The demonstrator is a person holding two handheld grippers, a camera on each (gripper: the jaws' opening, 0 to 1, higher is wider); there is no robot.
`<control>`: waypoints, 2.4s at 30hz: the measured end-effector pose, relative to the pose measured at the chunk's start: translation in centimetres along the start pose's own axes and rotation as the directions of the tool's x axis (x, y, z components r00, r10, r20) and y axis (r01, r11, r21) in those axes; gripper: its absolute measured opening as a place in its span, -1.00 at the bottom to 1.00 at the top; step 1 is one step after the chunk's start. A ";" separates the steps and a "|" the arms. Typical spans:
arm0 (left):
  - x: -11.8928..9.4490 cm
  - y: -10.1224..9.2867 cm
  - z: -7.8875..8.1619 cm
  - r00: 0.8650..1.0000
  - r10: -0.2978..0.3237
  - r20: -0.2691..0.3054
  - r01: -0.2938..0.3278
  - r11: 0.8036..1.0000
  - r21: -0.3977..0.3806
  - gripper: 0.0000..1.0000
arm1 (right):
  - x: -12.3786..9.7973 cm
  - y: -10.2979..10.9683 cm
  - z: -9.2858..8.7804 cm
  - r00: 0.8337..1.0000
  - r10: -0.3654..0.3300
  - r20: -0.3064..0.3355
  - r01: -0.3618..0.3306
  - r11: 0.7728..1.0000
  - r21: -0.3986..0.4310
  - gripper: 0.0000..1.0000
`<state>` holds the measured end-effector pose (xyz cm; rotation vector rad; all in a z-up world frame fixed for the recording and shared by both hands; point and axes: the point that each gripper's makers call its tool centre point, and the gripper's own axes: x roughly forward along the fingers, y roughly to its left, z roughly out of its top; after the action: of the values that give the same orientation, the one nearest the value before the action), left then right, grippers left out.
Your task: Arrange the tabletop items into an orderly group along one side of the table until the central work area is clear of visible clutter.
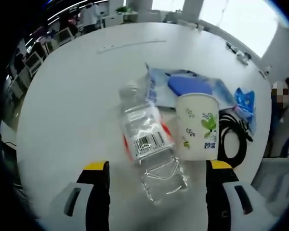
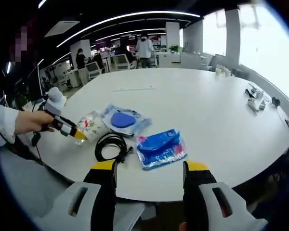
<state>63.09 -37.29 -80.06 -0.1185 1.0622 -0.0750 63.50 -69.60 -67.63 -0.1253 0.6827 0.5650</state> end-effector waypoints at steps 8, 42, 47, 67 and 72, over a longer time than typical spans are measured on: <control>0.7 0.1 -1.0 0.999 0.011 -0.043 -0.010 1.000 0.018 0.42 | 0.0 -0.2 0.0 1.000 -0.002 0.003 0.002 1.000 0.010 0.03; -1.5 -0.7 -0.4 0.984 -0.159 0.079 0.178 0.900 -0.399 -0.29 | -0.4 -0.6 0.7 0.999 -0.038 0.012 0.038 0.999 -0.029 0.02; -2.4 -0.2 -0.6 0.979 -0.173 0.104 0.202 0.875 -0.440 -0.29 | -0.7 0.3 2.8 0.993 0.022 0.118 -0.021 1.000 -0.004 0.05; -6.5 0.3 1.6 0.930 -0.221 0.292 0.351 0.766 -0.538 -0.29 | -0.6 5.9 15.5 0.863 0.298 0.408 -0.398 0.899 0.184 0.14; -7.9 0.1 2.3 0.911 -0.230 0.341 0.389 0.755 -0.528 -0.28 | 0.9 8.4 16.5 0.844 0.384 0.373 -0.478 0.855 0.201 0.11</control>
<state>61.29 -36.11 -72.06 -0.8582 0.7622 -0.0288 68.85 -57.28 -54.82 0.4035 0.4637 0.8958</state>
